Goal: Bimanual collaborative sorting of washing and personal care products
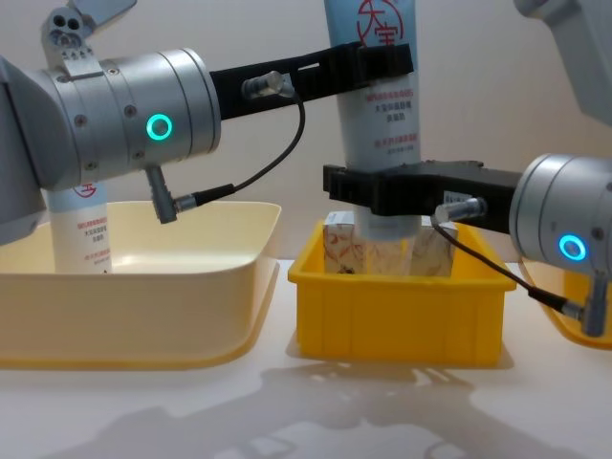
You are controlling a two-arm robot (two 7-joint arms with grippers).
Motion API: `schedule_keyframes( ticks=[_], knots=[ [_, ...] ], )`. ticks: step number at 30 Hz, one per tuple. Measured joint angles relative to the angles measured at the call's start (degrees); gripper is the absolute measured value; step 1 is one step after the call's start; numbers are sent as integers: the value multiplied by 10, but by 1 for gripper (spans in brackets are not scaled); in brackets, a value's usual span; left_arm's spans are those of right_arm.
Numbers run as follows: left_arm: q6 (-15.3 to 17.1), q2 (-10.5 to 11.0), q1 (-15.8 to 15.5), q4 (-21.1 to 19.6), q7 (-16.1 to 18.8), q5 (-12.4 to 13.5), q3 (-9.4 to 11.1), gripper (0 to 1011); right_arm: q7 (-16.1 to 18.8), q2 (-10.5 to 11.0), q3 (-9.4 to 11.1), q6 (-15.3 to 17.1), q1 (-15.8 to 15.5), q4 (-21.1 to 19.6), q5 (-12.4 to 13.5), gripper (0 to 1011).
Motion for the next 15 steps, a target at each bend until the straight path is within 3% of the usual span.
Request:
schedule_keyframes(
  ticks=[2,12,15],
  knots=[
    [0,0,0,0,0,0,0,259,0,-1,0,0,1,2,-1,698],
    [0,0,0,0,0,0,0,259,-1,-4,-2,-1,3,6,-3,638],
    [0,0,0,0,0,0,0,304,-1,-5,-2,0,3,8,-3,627]
  ],
)
